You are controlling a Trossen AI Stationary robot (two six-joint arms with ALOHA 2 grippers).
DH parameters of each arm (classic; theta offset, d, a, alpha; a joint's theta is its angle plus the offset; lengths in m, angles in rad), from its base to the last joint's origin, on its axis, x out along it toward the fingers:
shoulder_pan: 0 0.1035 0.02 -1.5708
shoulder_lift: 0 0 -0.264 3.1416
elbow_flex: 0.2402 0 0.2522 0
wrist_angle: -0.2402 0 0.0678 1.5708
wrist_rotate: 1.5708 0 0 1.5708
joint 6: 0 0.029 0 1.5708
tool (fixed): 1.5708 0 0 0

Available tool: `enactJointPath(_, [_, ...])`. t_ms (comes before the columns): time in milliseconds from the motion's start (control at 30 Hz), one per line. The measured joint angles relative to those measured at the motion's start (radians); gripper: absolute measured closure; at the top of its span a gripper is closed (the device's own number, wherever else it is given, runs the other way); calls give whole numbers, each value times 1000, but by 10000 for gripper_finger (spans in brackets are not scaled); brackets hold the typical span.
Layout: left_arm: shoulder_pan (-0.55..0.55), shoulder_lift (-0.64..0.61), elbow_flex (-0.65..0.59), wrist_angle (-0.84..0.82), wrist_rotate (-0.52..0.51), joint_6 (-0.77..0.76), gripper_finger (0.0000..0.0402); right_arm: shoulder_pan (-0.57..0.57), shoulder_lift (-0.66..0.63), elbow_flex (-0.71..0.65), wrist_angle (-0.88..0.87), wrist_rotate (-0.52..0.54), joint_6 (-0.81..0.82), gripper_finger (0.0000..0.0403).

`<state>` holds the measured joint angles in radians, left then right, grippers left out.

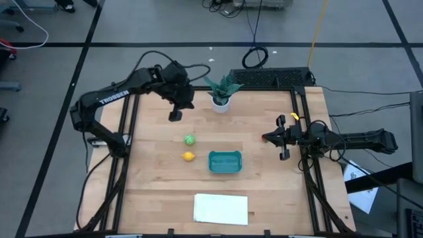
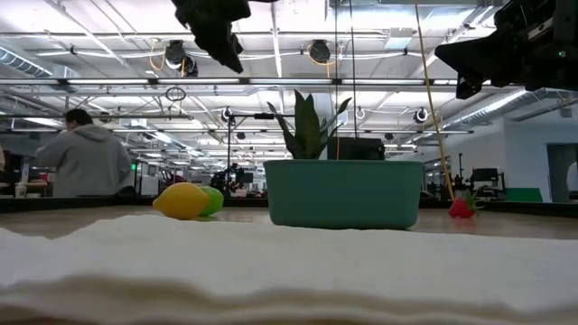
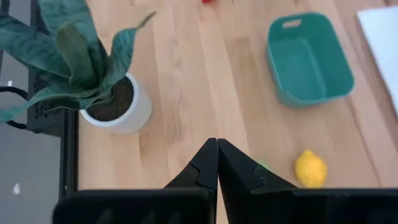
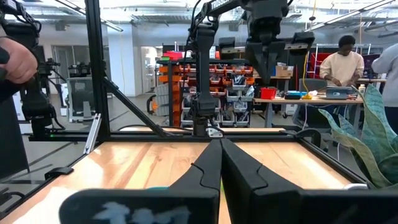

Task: Pick and placing Produce into tupperware
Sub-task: Put the fruits and the vegetables into the bin

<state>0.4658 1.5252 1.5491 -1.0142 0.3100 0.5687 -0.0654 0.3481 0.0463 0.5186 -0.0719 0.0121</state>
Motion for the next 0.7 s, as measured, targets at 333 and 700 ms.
enactJointPath(333, [-68,99,74,-170,-121,153,392,0,0,0,0,0,-5,403])
enactJointPath(700, [-110,110,75,-176,-130,316,392,0,0,0,-6,0,-5,403])
